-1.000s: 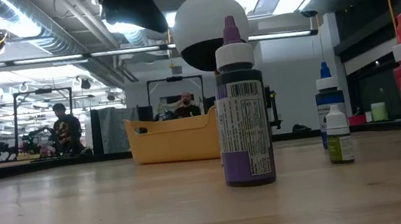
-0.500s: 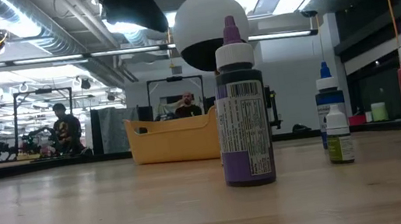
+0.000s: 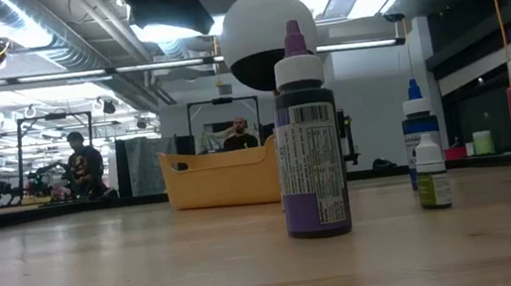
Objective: Pick & Place food coloring
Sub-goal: Put the right small red food coloring bottle into the yellow bin
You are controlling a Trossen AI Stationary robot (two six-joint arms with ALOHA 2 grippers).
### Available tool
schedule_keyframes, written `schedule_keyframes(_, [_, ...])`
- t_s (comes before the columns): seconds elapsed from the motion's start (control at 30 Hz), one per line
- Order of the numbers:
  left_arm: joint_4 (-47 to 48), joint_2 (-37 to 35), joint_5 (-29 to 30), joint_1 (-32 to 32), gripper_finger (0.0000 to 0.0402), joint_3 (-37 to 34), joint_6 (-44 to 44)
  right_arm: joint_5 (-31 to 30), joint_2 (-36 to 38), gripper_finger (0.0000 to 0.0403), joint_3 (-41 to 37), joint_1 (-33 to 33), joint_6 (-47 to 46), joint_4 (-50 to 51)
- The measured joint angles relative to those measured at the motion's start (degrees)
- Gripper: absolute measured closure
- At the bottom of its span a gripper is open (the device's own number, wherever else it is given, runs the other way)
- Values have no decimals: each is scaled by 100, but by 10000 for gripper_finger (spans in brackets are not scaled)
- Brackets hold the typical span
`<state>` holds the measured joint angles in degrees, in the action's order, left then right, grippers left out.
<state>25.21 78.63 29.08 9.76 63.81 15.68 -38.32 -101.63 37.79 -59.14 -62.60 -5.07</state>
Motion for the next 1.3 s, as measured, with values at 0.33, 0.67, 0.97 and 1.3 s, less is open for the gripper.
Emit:
schedule_keyframes(0.33, [13, 0, 192, 232, 335, 0, 28, -304, -198, 194, 106, 33, 48, 63])
schedule_keyframes(0.67, [6, 0, 186, 232, 335, 0, 162, -386, -218, 194, 95, 366, 621, 113])
schedule_keyframes(0.97, [6, 0, 190, 232, 335, 0, 162, -389, -220, 194, 93, 364, 622, 113])
schedule_keyframes(1.3, [4, 0, 195, 232, 335, 0, 166, -398, -220, 194, 82, 364, 986, -17])
